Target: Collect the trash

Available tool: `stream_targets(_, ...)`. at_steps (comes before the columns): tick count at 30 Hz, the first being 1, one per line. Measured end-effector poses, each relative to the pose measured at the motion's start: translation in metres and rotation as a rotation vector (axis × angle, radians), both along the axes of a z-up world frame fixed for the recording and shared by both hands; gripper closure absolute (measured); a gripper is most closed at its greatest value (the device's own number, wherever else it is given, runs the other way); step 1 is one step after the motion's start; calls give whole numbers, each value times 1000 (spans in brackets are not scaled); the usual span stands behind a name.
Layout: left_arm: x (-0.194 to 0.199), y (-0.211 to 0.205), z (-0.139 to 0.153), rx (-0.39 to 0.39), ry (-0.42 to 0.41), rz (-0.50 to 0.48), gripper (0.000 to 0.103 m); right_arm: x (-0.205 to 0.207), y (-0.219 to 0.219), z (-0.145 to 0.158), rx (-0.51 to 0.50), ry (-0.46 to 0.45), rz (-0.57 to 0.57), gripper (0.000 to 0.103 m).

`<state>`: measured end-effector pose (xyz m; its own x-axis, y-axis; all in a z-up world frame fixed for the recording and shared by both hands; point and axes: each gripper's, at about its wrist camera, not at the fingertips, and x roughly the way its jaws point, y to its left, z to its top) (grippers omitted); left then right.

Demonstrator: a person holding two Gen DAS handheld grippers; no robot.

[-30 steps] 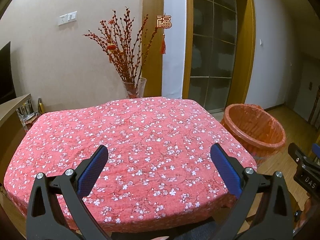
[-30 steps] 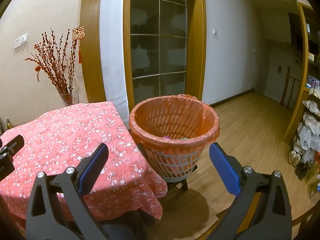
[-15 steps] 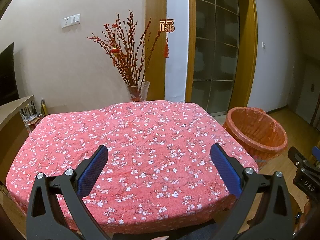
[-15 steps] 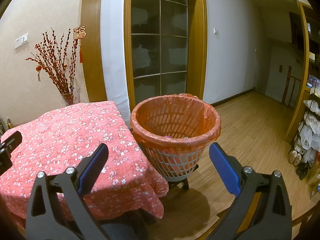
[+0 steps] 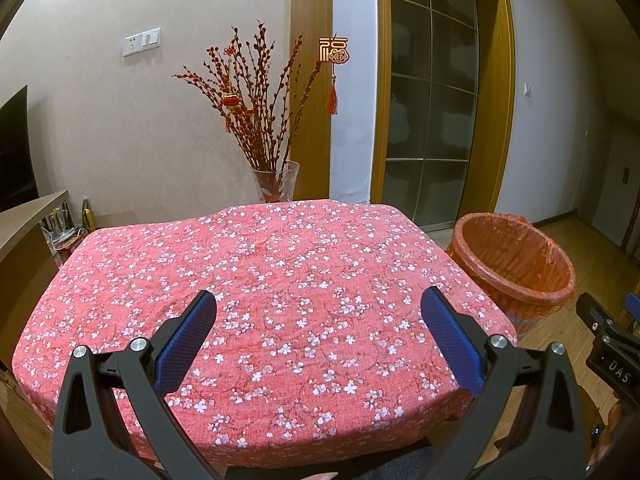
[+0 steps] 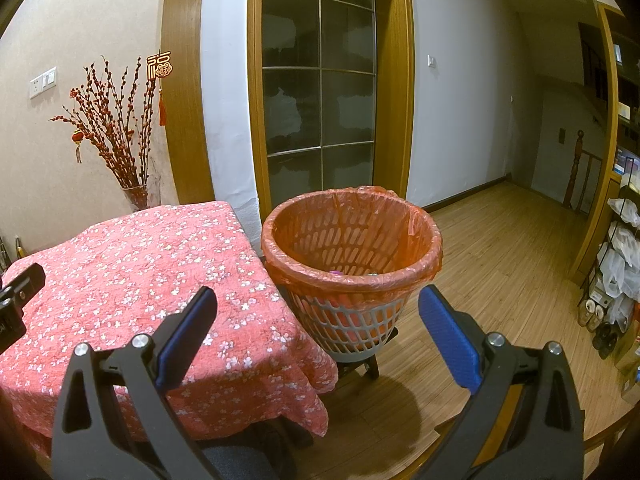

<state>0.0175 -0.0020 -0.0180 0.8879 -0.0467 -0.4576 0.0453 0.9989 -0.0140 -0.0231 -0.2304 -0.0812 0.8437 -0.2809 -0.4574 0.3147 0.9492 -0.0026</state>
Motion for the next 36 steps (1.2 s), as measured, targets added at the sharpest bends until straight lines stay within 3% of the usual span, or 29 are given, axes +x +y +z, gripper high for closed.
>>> stream_targets(36, 2, 4, -5, -5, 15, -5, 2, 2, 7, -5, 6, 13, 2, 5)
